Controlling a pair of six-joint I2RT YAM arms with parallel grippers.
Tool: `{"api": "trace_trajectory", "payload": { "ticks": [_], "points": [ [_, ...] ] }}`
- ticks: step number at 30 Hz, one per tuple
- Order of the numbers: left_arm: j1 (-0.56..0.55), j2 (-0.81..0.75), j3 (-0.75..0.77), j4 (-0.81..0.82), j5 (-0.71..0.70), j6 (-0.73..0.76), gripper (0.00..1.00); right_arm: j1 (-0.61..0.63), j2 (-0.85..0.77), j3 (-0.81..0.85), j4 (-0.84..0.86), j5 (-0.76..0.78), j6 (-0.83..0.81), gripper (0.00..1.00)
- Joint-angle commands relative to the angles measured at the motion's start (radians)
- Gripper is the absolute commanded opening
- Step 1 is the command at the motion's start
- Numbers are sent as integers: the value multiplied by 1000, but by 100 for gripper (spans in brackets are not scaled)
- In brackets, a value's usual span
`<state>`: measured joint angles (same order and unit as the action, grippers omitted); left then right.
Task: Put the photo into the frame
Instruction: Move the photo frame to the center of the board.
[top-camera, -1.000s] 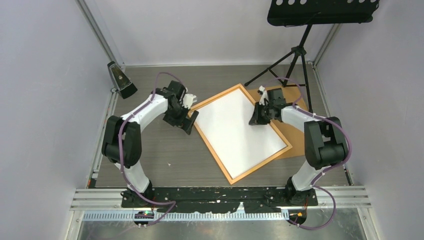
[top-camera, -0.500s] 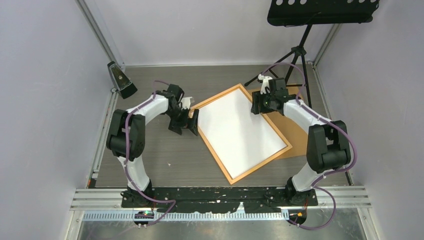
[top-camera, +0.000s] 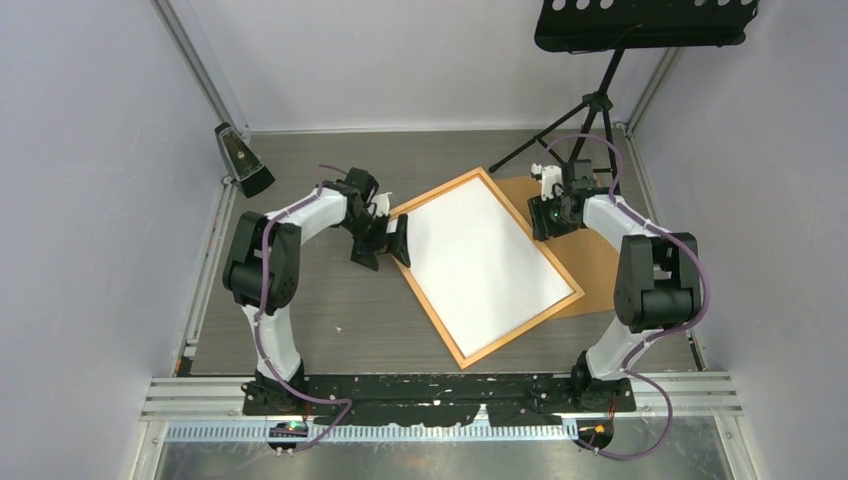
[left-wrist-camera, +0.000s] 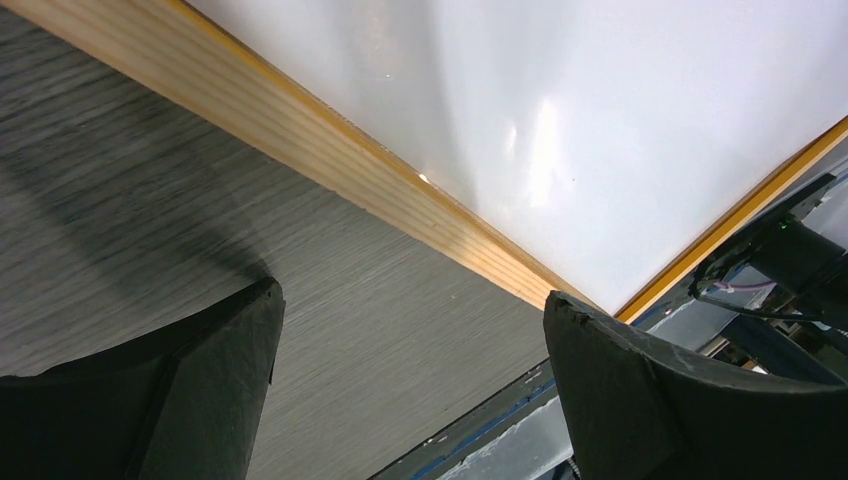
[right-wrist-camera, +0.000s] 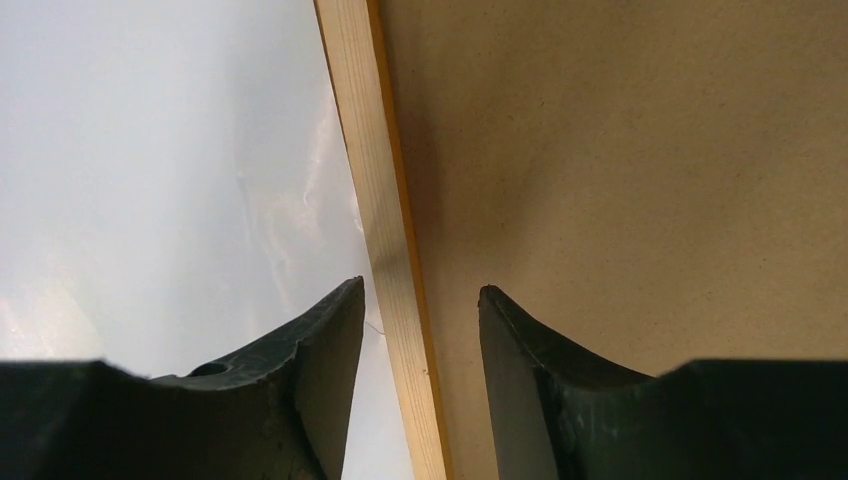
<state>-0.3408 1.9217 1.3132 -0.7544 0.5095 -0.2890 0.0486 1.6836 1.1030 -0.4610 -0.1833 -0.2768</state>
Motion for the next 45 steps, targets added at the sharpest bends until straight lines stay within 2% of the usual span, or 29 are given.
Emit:
{"api": "trace_trajectory", "payload": {
  "ticks": [1,6,8,10,12,16,20,28,32,33,35,38,40,44,45],
  "points": [
    [-7,-21,19,28,25,-11,100,-16,20,-13,-21,-71,-50,51],
    [-7,-50,10,29,8,14,99,-20,42,-39,-25,-141,-47,48],
    [-7,-67,2,30,-1,21,100,-20,46,-46,-24,-160,-37,42],
    [-7,-86,-4,27,-19,33,100,-20,44,-51,-26,-181,-1,27],
    [0,-109,-5,20,-44,49,100,-20,35,-55,-22,-204,58,18],
    [50,-153,-3,-9,-80,82,100,-11,16,-78,31,-236,244,7],
    [128,-183,-12,-35,-120,116,100,59,-2,-132,155,-229,424,6],
    [217,-232,-21,-60,-193,172,100,309,84,-101,323,-205,616,6],
    [220,-243,-33,-68,-192,186,100,344,129,-90,334,-230,652,20],
    [220,-246,-38,-63,-189,187,100,345,133,-90,331,-241,649,31],
    [219,-241,-45,-57,-181,192,100,350,120,-110,350,-284,642,41],
    [218,-230,-54,-43,-181,199,100,367,82,-122,361,-314,624,44],
    [219,-224,-61,-36,-181,202,100,384,70,-110,347,-319,609,42],
    [219,-231,-78,-33,-179,211,99,412,74,-65,289,-248,570,16],
    [219,-236,-83,-34,-180,214,100,414,76,-57,279,-227,568,13]
  ]
}}
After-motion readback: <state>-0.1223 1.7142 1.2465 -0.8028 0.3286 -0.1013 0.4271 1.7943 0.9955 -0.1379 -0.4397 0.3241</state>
